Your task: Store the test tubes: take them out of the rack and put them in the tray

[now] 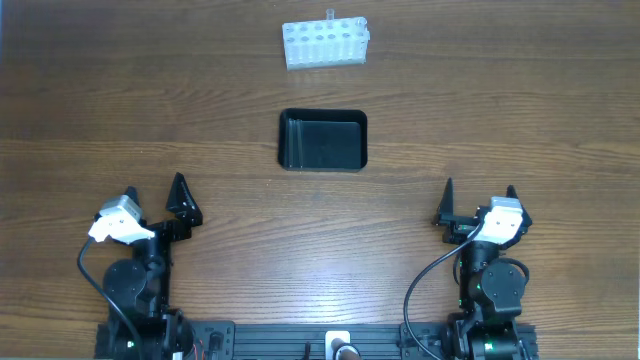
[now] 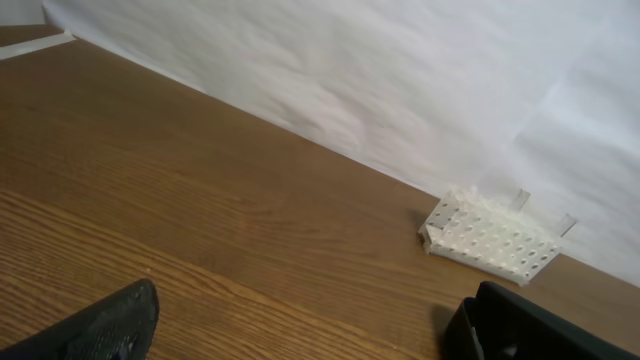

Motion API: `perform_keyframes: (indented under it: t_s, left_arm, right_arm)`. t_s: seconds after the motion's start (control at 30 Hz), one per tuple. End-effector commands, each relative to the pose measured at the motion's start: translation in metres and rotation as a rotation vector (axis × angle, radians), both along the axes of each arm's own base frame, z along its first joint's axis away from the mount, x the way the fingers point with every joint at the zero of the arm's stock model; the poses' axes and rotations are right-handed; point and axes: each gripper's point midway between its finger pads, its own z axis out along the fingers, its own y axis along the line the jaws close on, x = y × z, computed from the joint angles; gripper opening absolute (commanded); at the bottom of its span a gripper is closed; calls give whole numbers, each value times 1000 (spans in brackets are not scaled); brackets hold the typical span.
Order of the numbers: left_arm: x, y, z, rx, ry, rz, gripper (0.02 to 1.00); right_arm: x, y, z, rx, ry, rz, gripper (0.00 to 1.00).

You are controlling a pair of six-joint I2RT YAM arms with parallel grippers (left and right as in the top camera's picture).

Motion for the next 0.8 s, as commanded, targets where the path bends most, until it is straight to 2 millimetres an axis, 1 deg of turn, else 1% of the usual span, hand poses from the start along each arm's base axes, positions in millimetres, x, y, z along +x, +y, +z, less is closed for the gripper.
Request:
perform_keyframes:
  t_s: [0.03,0.3,0.43,0.53,0.63,0.7,0.73,0.8]
  left_arm:
    - [1,1,-6,63,27,-4,1000]
    - [2,-3,-14,227,76,-41,1000]
    - [3,-7,-15,302,83,-77,998]
    - [3,-8,-15,320,84,-85,998]
    - [3,-8,-15,320,84,-85,1000]
    - [3,-8,-15,320,84,-85,1000]
    - [3,-8,-15,320,84,-85,998]
    - [3,-8,-15,320,84,-84,1000]
  right_arm:
    - [0,0,-2,-1,4,-2,991]
    - [0,-2,-1,-2,0,-12,991]
    - [1,5,-2,1,2,29,993]
    - [1,7,2,16,-17,36,993]
    - [1,8,9,23,-45,43,993]
    - [2,11,19,44,-84,63,991]
    - [2,15,31,44,-119,86,993]
    - [1,17,46,44,-147,98,993]
